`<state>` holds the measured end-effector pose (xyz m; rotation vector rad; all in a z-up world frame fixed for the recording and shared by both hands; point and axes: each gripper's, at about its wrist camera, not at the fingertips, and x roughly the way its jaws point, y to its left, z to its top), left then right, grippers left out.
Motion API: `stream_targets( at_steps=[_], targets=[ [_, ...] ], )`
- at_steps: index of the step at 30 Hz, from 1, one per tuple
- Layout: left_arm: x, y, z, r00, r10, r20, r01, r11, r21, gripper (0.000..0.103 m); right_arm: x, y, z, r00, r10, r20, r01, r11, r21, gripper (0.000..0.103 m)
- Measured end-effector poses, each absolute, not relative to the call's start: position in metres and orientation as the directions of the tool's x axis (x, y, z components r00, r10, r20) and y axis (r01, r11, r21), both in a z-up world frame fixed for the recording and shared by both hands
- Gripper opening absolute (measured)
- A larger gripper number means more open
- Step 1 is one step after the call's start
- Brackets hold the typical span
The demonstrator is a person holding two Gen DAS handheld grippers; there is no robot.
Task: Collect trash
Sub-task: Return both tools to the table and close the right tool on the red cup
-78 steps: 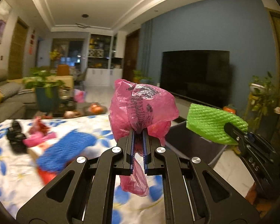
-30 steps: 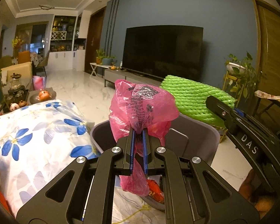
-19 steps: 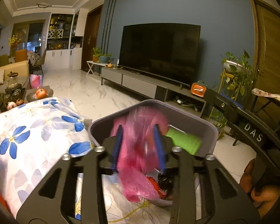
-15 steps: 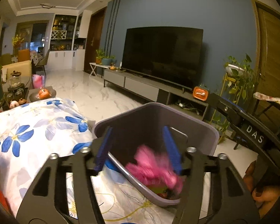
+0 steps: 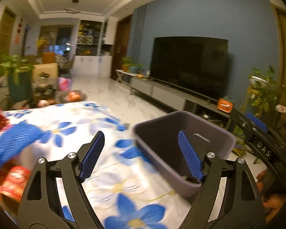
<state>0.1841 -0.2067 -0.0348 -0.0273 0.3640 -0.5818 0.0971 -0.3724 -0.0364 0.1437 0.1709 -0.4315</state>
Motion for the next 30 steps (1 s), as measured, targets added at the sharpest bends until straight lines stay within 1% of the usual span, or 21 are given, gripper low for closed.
stream_targets(
  at_steps=[3, 9, 13, 21, 27, 30],
  targets=[
    [0.174, -0.188, -0.030, 0.806, -0.496, -0.322, 0.485, 0.866, -0.120, 0.080, 0.092, -0.361, -0.038, 0.900, -0.391, -0.195, 0.416, 0.903, 0.106, 0.062],
    [0.146, -0.132, -0.019, 0.874, -0.401, -0.274, 0.386, 0.916, -0.111, 0.083, 0.087, -0.338, -0.041, 0.914, -0.356, -0.195, 0.381, 0.918, 0.107, 0.062],
    [0.133, -0.093, -0.016, 0.907, -0.331, -0.260, 0.312, 0.944, -0.112, 0.084, 0.085, -0.316, -0.043, 0.933, -0.298, -0.200, 0.325, 0.939, 0.115, 0.062],
    [0.117, -0.011, -0.025, 0.953, -0.122, -0.276, 0.092, 0.989, -0.120, 0.086, 0.086, -0.268, -0.048, 0.961, -0.184, -0.207, 0.211, 0.970, 0.121, 0.062],
    [0.104, 0.037, -0.028, 0.965, 0.020, -0.263, -0.049, 0.993, -0.104, 0.086, 0.095, -0.221, -0.061, 0.967, -0.079, -0.243, 0.108, 0.988, 0.107, 0.062],
    [0.099, 0.059, -0.031, 0.959, 0.077, -0.273, -0.110, 0.988, -0.111, 0.086, 0.101, -0.199, -0.071, 0.963, -0.025, -0.270, 0.053, 0.994, 0.098, 0.062]
  ],
)
